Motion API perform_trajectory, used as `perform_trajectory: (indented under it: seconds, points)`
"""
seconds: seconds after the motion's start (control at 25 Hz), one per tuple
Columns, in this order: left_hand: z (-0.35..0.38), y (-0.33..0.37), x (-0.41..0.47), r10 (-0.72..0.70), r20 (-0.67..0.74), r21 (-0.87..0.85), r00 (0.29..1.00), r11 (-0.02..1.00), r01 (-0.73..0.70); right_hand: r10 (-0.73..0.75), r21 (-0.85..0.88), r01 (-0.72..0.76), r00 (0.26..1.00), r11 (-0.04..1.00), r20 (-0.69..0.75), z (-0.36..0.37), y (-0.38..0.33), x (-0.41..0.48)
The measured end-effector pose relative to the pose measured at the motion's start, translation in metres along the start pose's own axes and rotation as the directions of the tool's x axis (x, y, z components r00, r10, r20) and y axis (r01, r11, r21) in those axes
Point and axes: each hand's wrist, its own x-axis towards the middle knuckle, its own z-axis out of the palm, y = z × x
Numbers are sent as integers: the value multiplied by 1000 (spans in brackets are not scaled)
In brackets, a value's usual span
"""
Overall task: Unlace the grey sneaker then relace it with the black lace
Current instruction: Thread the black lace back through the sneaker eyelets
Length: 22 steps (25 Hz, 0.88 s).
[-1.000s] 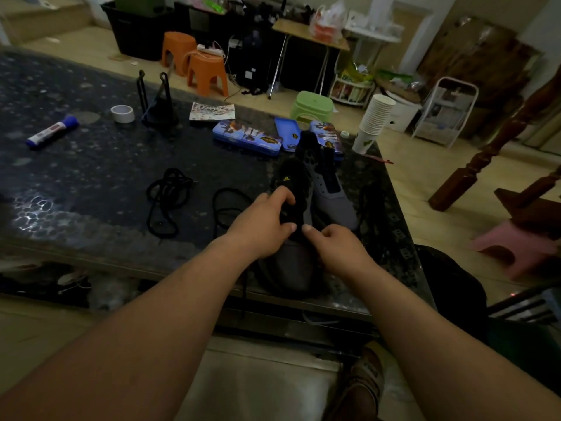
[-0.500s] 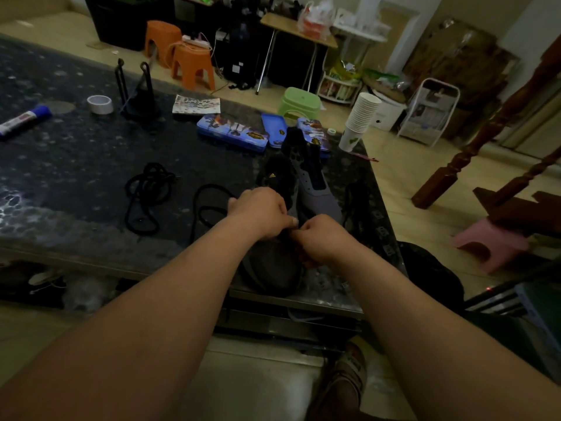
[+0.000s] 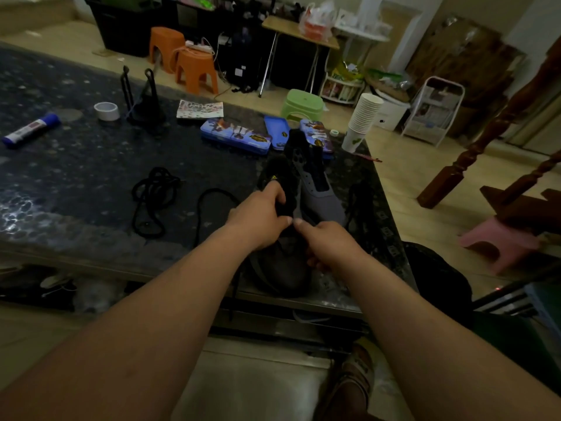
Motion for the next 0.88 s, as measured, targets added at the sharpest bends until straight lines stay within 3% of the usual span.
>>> perform_trajectory:
  seconds: [0.08, 0.2, 0.36, 0.48, 0.56, 0.64, 0.72, 0.88]
  points:
    - [-1, -7, -8, 19, -14, 33, 1000, 999, -18, -81, -32, 83, 996, 996, 40, -2, -2, 6]
    - [1, -4, -10, 24, -84, 123, 996, 992, -14, -186, 108, 174, 975, 979, 118, -9, 4, -18]
    - [5, 4, -9, 36, -90, 169, 995, 985, -20, -194, 95, 170, 893, 981, 406, -16, 31, -51]
    - [-2, 0, -19, 19, -211, 19, 977, 1000, -15, -114, 153, 92, 983, 984, 144, -13, 33, -31]
    - [-6, -3, -29, -73, -278, -28, 958, 997, 68, -123, 110, 124, 992, 986, -12, -5, 25, -8]
    - [-2, -5, -38, -149, -157, 101, 976, 981, 166, -198, -29, 197, 978, 980, -65, 4, 20, 10]
    - [6, -5, -42, -157, -9, 184, 987, 970, 156, -212, -102, 205, 975, 973, -65, 9, 19, 22]
    - [-7, -13, -41, -106, 77, 120, 991, 988, 96, -194, -108, 186, 978, 977, -74, 13, 20, 31]
